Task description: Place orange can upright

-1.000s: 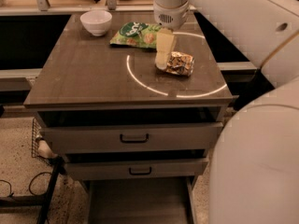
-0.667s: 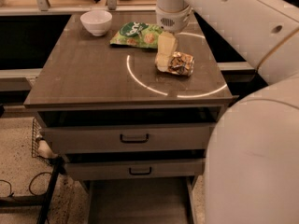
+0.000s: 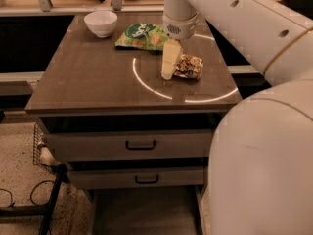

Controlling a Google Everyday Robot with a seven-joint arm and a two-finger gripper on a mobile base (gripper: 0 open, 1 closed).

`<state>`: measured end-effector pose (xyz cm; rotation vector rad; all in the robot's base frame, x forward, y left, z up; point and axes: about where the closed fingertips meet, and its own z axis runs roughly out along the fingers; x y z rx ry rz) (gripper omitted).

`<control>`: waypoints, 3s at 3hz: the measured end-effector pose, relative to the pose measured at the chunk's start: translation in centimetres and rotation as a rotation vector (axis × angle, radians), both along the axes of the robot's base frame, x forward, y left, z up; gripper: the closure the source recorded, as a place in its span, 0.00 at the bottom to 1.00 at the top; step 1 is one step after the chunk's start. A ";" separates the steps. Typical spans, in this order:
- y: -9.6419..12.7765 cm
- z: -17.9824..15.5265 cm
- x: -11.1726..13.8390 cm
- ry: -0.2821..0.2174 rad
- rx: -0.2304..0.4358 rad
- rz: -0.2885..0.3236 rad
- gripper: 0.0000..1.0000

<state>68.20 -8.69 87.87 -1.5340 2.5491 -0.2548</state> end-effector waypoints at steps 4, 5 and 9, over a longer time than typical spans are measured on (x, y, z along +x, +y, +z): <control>0.6 -3.8 -0.6 0.061 0.082 0.042 0.49; 0.8 -4.2 -0.3 0.057 0.085 0.044 0.78; -2.0 3.4 -0.5 -0.037 0.248 0.022 1.00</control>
Offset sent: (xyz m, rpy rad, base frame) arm -0.0165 -0.0023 -0.0369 0.1038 0.1026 0.0310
